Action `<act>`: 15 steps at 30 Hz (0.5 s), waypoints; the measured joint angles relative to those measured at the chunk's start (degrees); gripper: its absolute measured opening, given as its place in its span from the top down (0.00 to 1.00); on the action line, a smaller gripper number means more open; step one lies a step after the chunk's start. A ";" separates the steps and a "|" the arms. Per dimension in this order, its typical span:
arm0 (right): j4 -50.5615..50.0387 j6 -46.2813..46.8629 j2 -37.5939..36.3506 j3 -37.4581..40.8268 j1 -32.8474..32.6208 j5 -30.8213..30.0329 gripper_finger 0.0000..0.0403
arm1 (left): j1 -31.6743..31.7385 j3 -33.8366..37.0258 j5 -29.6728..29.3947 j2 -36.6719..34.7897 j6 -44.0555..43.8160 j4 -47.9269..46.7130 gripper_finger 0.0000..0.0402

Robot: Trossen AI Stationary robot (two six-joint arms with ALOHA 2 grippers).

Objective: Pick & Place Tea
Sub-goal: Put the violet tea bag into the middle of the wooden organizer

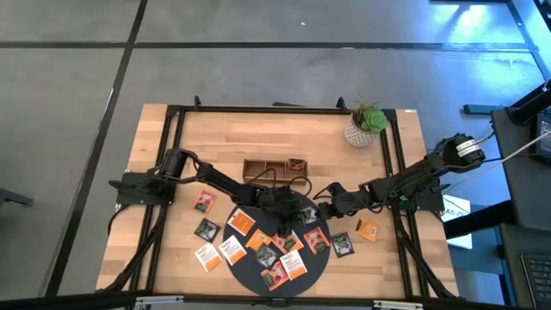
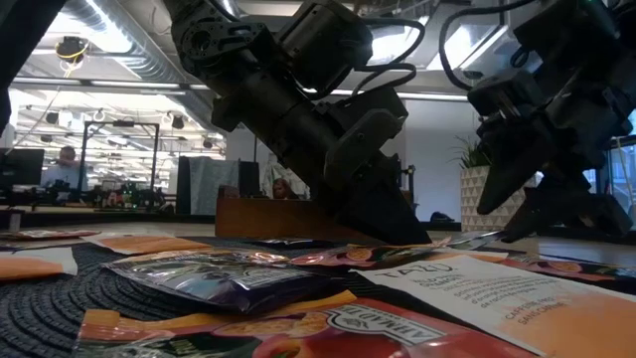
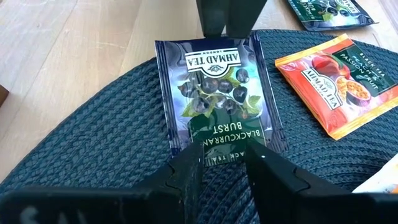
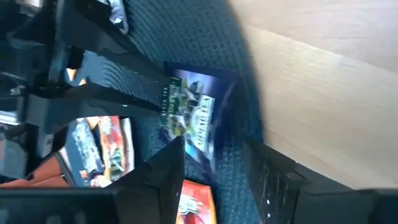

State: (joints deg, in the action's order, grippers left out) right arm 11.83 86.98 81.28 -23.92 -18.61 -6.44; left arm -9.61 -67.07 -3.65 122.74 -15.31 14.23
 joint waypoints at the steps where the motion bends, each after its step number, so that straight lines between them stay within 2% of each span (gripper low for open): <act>1: 0.29 0.00 0.00 0.00 0.00 0.05 0.59 | 0.00 0.00 -0.06 0.00 0.00 0.04 0.71; 15: 0.82 -0.17 0.00 0.00 0.00 0.04 0.59 | 0.00 0.00 -0.67 0.07 0.92 1.42 0.71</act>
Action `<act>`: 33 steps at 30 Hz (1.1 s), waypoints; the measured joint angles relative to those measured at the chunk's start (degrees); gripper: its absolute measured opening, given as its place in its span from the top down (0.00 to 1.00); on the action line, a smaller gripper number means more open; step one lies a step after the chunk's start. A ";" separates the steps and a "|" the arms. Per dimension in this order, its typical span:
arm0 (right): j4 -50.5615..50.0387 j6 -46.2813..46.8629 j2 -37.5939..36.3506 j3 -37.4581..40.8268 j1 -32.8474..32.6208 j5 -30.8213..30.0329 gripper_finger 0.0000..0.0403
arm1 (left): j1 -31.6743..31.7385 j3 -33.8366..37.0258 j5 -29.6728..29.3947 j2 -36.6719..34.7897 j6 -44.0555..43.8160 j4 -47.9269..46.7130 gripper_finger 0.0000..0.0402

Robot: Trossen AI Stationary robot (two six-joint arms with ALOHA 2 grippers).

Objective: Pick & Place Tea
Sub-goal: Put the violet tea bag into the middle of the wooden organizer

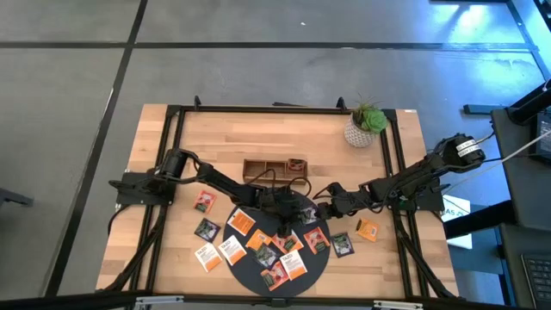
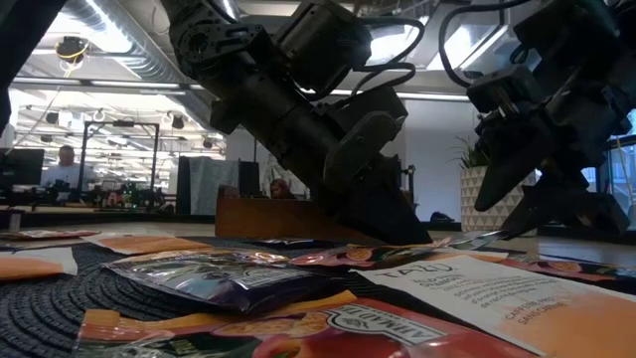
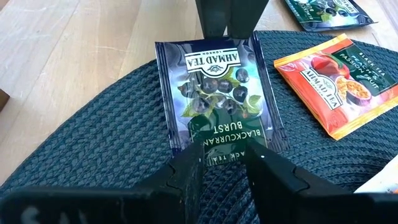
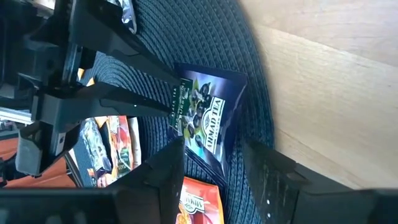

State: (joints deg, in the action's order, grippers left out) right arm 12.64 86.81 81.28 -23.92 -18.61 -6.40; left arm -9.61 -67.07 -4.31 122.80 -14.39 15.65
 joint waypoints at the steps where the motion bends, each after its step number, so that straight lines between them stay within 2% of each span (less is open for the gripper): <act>1: 0.00 -0.01 0.00 0.00 0.00 -0.01 0.59 | 0.00 0.00 -0.01 0.00 0.00 0.01 0.71; 15: -0.24 -0.24 0.00 0.00 0.87 -0.04 0.69 | 0.00 0.00 -0.41 0.01 -0.46 0.04 0.71; 21: -0.46 -0.27 0.21 0.00 0.87 -0.65 0.69 | 0.00 -0.01 -0.54 0.02 -0.47 0.04 0.72; 33: 7.98 -0.16 7.36 -0.09 0.87 -0.60 0.70 | -0.02 -0.02 -0.73 0.02 -0.46 0.04 0.72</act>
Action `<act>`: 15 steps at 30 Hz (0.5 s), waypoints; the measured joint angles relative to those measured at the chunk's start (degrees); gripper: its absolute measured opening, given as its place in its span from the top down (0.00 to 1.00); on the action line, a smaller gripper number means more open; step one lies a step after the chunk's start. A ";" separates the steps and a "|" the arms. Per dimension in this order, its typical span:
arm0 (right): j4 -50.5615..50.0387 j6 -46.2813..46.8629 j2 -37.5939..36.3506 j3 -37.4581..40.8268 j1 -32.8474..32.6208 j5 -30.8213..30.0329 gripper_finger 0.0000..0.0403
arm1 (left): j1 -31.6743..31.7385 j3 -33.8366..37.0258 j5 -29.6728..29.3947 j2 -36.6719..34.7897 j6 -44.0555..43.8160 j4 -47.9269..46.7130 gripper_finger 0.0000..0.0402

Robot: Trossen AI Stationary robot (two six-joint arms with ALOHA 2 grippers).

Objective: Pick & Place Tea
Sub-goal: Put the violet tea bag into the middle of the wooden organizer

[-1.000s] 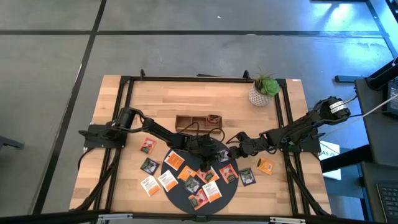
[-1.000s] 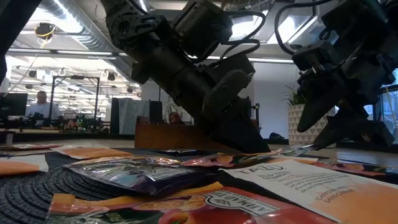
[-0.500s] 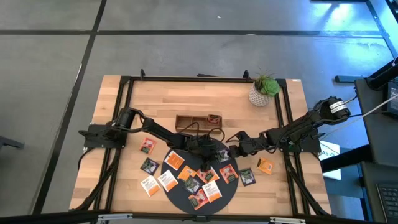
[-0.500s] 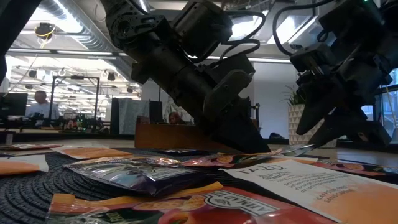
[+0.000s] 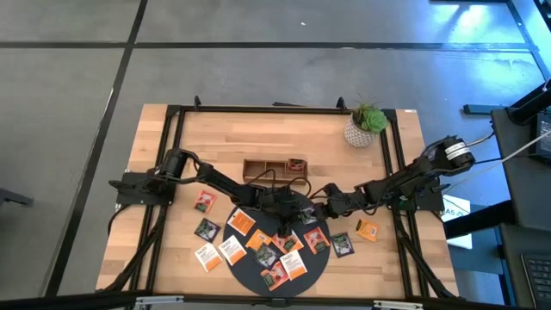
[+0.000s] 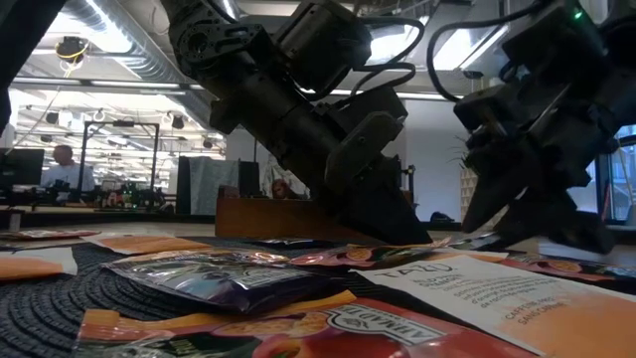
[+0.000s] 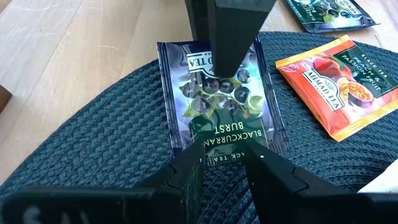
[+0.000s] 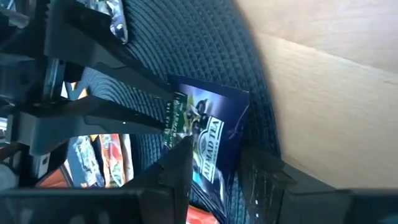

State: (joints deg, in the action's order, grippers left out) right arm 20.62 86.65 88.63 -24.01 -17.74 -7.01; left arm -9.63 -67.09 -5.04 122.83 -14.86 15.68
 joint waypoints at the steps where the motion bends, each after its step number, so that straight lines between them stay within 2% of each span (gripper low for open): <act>1: 0.25 0.09 0.29 0.00 0.00 0.13 0.70 | 0.02 0.00 0.00 0.00 0.00 0.00 0.72; 15: 0.70 0.22 0.69 -0.02 0.00 0.44 0.70 | 0.02 0.00 0.07 0.00 0.48 0.00 0.72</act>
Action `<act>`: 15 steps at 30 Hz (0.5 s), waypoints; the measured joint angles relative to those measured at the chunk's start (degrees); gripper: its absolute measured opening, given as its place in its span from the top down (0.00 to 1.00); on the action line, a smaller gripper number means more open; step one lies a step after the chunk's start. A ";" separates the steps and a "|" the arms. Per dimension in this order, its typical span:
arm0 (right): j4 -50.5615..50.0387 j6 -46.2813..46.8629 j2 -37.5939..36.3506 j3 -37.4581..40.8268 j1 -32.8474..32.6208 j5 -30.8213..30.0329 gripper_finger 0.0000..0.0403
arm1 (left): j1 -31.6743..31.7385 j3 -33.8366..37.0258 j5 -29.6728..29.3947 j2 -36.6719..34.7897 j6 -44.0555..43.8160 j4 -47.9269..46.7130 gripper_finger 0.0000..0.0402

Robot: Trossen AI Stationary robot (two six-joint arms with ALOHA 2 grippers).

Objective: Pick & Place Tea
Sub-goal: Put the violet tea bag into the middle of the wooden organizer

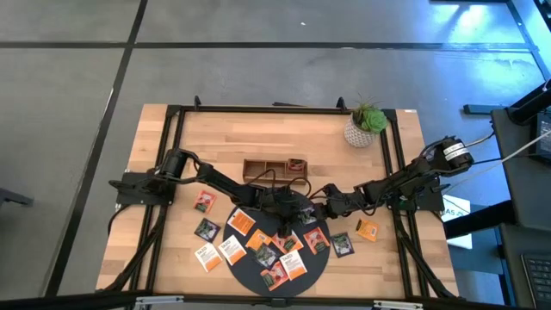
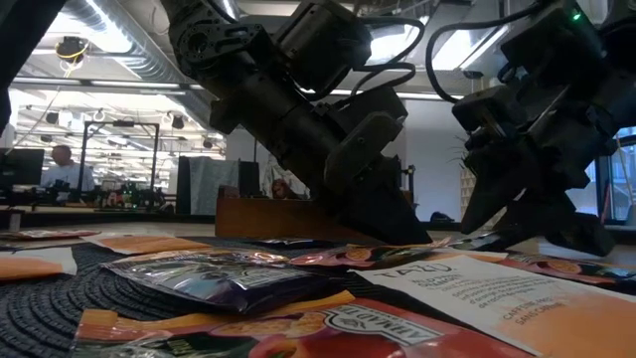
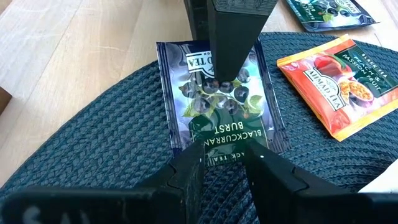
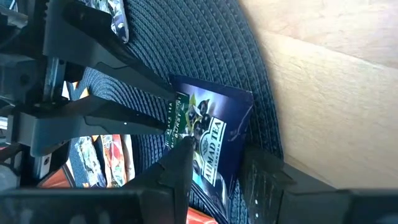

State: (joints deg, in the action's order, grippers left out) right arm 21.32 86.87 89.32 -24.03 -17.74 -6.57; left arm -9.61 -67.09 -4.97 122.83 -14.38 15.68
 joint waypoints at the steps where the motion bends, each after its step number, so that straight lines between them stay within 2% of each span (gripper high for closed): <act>1: 0.00 0.02 0.00 0.00 0.00 0.00 0.70 | 0.00 0.00 0.00 0.00 0.02 0.00 0.72; 5: -0.05 0.01 0.04 0.00 0.00 0.05 0.72 | 0.00 0.00 0.00 0.00 0.10 0.00 0.72; 15: -0.09 -0.28 0.11 0.00 -0.02 0.39 0.93 | 0.00 -0.04 0.04 -0.17 0.12 -0.03 0.72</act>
State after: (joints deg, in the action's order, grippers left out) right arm 21.23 86.59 89.43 -24.03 -17.76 -6.18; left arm -9.61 -67.13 -4.93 122.66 -14.26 15.65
